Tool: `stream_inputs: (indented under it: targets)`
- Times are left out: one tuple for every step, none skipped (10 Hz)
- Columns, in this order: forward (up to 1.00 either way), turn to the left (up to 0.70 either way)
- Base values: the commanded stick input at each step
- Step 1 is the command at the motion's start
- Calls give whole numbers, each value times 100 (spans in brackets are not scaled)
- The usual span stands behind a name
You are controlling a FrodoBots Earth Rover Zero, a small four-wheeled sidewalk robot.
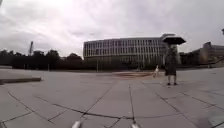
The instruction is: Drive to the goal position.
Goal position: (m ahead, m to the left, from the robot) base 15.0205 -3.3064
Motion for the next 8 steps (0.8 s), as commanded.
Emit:
stream_inputs:
  targets:
    - [26, 0]
    - [30, 0]
    - [31, 0]
    - [31, 0]
    - [31, 0]
    - [31, 0]
    - [31, 0]
    - [31, 0]
